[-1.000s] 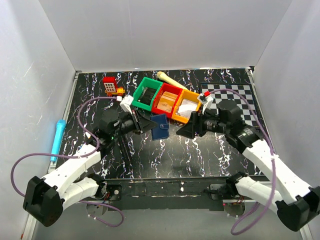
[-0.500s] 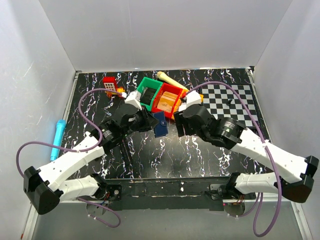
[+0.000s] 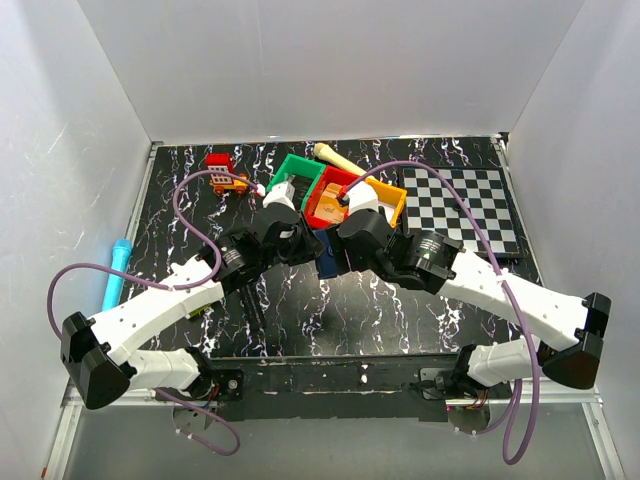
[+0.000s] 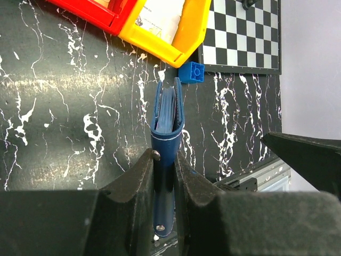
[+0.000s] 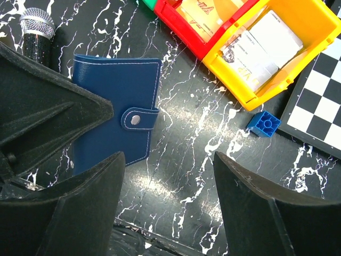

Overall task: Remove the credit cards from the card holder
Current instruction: Open the card holder at the center of the board.

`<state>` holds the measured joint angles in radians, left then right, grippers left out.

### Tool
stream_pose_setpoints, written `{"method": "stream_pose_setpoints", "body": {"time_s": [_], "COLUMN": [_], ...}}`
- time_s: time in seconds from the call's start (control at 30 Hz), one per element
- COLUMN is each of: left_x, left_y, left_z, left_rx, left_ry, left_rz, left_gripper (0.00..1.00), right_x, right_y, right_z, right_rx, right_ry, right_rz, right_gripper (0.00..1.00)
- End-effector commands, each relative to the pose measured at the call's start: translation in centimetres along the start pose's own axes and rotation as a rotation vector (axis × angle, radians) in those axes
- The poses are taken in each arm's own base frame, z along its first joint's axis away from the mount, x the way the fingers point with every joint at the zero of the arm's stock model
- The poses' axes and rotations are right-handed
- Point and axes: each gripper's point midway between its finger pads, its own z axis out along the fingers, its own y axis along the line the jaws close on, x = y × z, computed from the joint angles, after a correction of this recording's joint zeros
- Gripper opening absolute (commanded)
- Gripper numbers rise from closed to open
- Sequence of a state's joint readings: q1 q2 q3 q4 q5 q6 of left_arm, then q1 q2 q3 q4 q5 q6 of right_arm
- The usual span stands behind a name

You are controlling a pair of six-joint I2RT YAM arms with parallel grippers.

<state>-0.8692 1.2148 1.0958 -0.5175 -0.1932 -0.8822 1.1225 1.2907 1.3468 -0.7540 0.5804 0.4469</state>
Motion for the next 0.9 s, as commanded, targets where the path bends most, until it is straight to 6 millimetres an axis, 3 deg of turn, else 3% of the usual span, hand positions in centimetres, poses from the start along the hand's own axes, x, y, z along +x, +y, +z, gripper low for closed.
{"method": "stream_pose_setpoints", "body": {"time_s": [0.0, 0.87], "left_x": [-1.5, -1.1], "left_y": [-1.6, -2.9], "left_z": [-1.1, -2.2], "left_rx": [0.034, 0.115], "left_ry": [-0.043, -0.02], "left_rz": [-0.049, -0.133], "left_gripper": [0.0, 0.0], "right_x": [-2.2, -0.7], "right_y": [0.9, 2.2], "right_z": [-0.4, 2.2], "right_rx": [-0.017, -0.001], "right_ry": [-0.064, -0.008], "right_rz": [0.066, 0.064], "right_gripper": [0.74, 0.67]}}
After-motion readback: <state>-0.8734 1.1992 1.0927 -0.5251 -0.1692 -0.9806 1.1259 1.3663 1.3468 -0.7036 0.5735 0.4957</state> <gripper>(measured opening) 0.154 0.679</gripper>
